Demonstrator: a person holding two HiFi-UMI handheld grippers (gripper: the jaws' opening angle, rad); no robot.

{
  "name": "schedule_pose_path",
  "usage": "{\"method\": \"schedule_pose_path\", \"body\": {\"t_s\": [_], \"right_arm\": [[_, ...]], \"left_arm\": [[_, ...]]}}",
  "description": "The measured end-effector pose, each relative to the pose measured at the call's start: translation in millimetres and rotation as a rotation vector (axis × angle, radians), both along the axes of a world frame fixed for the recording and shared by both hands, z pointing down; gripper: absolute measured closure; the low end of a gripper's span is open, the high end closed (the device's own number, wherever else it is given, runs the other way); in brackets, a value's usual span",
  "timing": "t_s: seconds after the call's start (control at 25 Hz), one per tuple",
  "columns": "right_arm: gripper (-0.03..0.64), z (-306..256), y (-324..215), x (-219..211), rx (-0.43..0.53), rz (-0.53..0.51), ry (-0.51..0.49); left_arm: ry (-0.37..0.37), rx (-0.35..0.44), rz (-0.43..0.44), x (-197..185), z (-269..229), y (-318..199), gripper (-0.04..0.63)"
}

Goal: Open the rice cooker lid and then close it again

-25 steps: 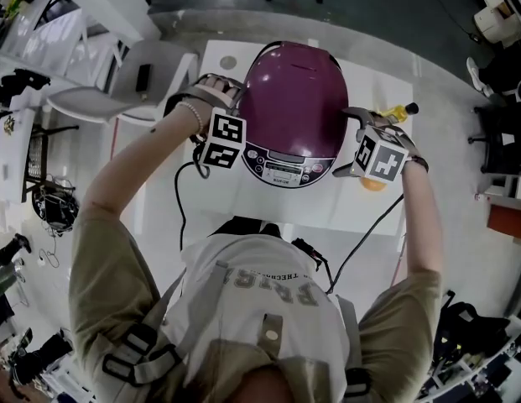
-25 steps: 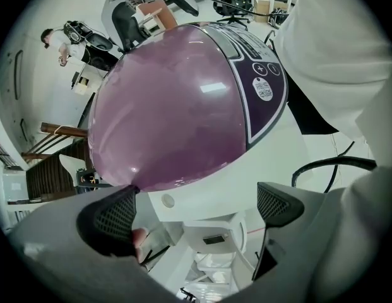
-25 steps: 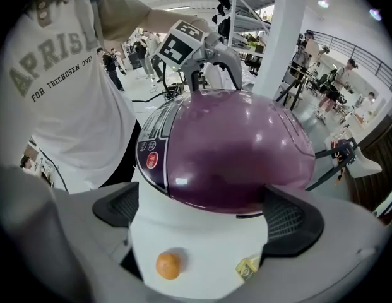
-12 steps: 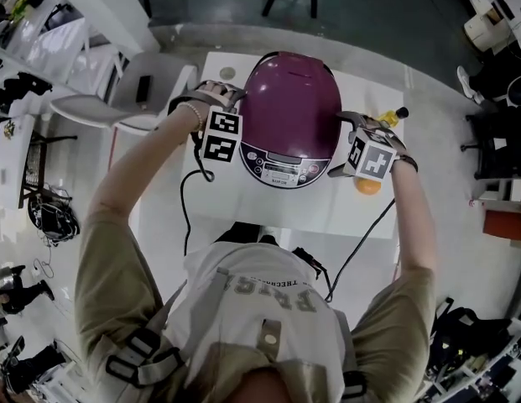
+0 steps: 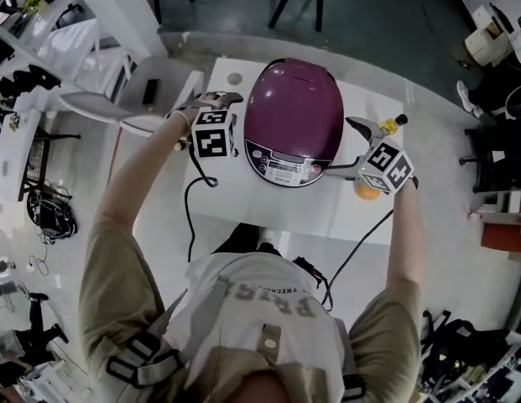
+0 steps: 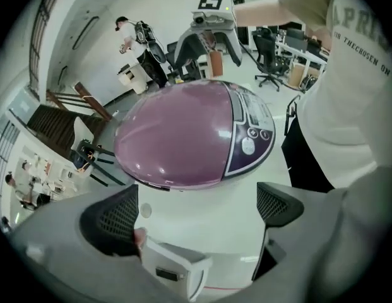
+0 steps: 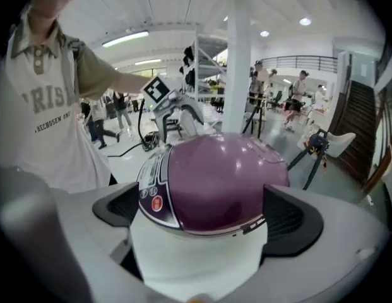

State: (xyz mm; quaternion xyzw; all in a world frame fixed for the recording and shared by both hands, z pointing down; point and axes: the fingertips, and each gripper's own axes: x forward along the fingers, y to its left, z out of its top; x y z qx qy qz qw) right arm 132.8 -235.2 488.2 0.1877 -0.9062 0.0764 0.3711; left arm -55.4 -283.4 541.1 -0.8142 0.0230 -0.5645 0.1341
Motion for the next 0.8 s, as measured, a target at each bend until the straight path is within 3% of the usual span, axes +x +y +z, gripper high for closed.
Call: {"method": "schedule_pose_path", "body": {"t_s": [0.2, 0.4, 0.52, 0.64, 0.8], "right_arm": [[0.035, -49, -8, 2, 0.166, 0.177, -0.263], [0.038, -82, -6, 8, 0.277, 0.396, -0.525], [0.038, -94, 3, 7, 0.34, 0.484, -0.611], [0.047, -105, 14, 11, 0.446, 0.594, -0.666], [0.204, -109, 33, 15, 0.538, 0.705, -0.711]], "left_arm": [[0.227, 0.009, -0.112, 12, -38, 15, 0.0], [0.565, 0.087, -0.35, 25, -89, 9, 0.0], [0.74, 0.165, -0.521, 25, -116, 11, 0.002], [0.891, 0.226, -0.634, 27, -133, 22, 0.002], [1.031, 0.298, -0.735, 24, -148, 40, 0.008]]}}
